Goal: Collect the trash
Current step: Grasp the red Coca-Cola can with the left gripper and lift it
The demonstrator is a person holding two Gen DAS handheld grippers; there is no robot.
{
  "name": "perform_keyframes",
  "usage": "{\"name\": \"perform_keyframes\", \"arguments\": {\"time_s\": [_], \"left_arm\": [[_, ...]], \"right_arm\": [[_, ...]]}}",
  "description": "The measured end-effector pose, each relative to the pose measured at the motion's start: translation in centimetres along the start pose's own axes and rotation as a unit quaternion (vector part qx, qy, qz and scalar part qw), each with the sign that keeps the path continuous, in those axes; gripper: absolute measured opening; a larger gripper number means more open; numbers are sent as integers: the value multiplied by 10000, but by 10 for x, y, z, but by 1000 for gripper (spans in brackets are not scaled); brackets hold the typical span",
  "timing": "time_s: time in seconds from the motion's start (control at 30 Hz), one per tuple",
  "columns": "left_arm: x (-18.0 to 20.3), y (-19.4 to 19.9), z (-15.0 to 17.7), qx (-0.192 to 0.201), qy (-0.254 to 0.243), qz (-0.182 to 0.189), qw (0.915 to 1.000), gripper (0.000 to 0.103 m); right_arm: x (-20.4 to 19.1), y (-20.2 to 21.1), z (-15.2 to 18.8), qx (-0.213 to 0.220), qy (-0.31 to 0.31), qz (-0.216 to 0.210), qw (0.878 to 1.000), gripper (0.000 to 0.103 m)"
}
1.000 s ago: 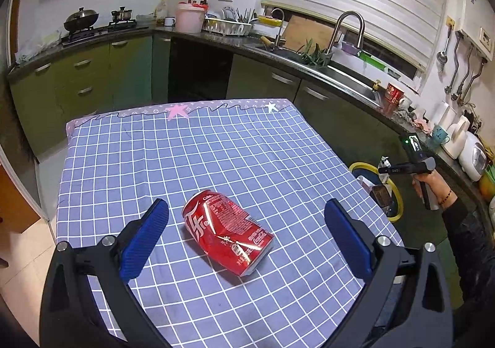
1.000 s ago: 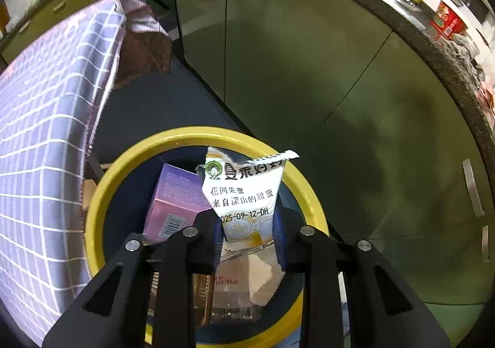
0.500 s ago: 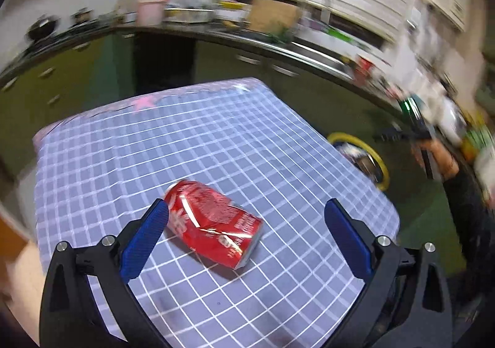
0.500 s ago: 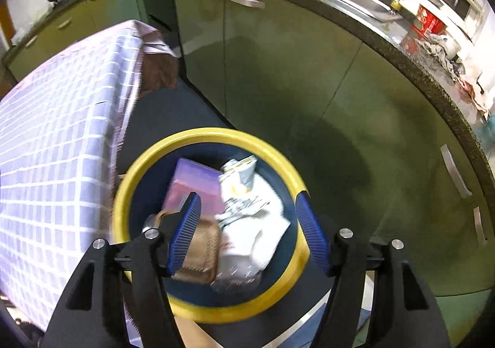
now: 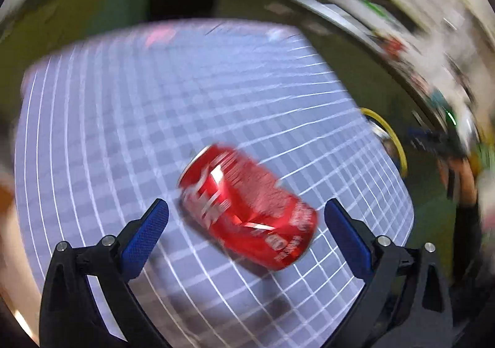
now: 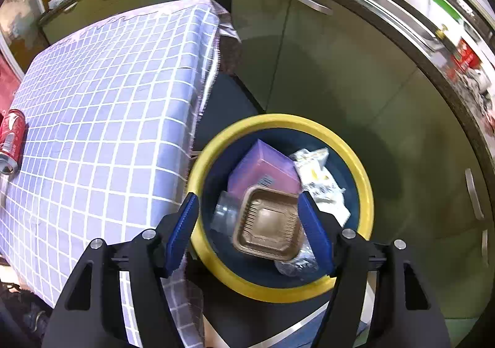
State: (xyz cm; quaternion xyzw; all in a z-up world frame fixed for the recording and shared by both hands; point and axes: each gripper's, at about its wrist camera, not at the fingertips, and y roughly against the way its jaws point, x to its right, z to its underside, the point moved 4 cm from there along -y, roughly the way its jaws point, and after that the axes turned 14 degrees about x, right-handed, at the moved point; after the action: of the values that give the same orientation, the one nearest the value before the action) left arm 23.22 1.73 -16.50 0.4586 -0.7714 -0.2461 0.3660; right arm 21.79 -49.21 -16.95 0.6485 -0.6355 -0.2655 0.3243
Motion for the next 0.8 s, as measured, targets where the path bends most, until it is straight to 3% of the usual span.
{"name": "perform_keyframes", "arguments": {"time_s": [0.03,0.1,0.23,0.33,0.43,0.6,0.8], "left_arm": [[-6,-4,1,-219,486,2,9986,96],[-3,-10,3,-572,984,93,9935,96],[10,-20,-2,-921,1550,-202,9834,96],[12,-32,-11,-1057,1923,-655,9734,96],[8,-45,-15,-1213,1985,-1237,9647,96],[5,-62,-12,-1509,2018,-1775,9513,96],[-1,-75,4,-1731,2087,-2015,9412,92]], "right_arm": [[-2,-1,-2,-9,20,-32,10000,67],[-11,-4,-6,0,90,-130,9999,67],[-25,-9,-9,7,189,-319,9993,67],[-35,-8,-5,53,251,-510,9984,67],[-43,-2,3,128,290,-678,9972,67],[-40,13,18,246,322,-806,9959,71],[-31,23,33,314,237,-879,9954,71]]}}
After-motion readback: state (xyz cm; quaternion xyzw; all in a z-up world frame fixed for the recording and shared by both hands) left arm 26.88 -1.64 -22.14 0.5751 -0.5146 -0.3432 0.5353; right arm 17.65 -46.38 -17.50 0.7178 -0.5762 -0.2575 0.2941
